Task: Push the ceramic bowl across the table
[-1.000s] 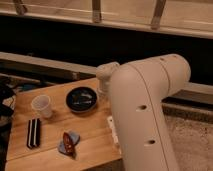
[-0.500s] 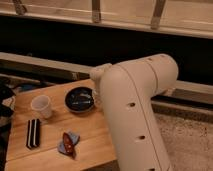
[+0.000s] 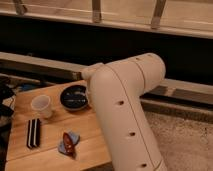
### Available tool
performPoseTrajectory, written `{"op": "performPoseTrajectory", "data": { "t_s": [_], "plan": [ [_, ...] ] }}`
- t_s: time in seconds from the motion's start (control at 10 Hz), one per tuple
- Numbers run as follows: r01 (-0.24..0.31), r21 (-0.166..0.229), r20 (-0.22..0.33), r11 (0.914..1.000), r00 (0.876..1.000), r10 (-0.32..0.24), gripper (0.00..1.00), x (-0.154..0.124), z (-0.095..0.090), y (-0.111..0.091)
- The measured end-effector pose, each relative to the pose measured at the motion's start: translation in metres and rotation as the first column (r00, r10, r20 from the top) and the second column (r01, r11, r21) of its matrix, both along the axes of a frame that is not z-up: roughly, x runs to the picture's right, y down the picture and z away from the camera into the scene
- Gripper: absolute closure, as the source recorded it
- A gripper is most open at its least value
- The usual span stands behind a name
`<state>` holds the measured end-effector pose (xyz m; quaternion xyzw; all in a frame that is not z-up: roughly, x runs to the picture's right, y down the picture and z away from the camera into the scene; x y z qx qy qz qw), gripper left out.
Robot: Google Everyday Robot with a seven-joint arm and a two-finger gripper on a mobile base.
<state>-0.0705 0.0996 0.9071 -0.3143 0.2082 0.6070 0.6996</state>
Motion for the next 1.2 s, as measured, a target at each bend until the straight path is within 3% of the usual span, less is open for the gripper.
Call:
{"op": "performPoseTrajectory", "data": {
  "t_s": [0.3,0.5,0.9,1.2],
  "plan": [
    [0.009,-0.017,0.015,0.9998,1.0,-0.009,0.99,-0.035,0.0,0.002],
    [0.015,-0.019,0.014,0.9997,1.0,-0.014,0.96,-0.036,0.001,0.001],
    [0.038,-0.028,0.025,0.9989,0.999,-0.037,0.57,-0.045,0.003,0.0],
    [0.053,-0.035,0.028,0.998,0.998,-0.052,0.39,-0.048,0.003,0.003]
  ]
}}
